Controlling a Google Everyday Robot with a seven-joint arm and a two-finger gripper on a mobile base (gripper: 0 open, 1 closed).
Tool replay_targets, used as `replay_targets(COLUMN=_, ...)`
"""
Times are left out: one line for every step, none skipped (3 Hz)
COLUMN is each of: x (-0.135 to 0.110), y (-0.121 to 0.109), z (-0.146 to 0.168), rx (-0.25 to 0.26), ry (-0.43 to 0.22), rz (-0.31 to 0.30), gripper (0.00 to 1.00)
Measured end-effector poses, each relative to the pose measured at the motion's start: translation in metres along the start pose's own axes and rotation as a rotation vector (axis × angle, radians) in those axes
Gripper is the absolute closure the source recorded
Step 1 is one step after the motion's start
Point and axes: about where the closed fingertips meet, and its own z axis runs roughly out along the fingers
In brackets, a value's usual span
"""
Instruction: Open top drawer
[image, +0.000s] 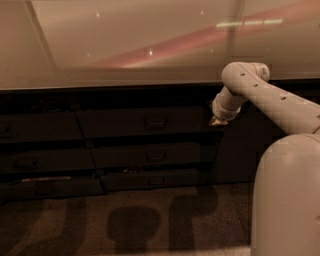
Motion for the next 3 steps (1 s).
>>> replay_targets(x=0.0000, y=0.0000, z=0.0001, rx=0.000, ry=0.000, rz=0.000, gripper=1.00)
replay_targets(x=-0.0001, y=0.0000, z=-0.0002, rx=0.000, ry=0.000, rz=0.000, gripper=1.00)
replay_targets(x=-0.0005, y=-0.0008, z=-0.0037, rx=0.000, ry=0.000, rz=0.000, gripper=1.00)
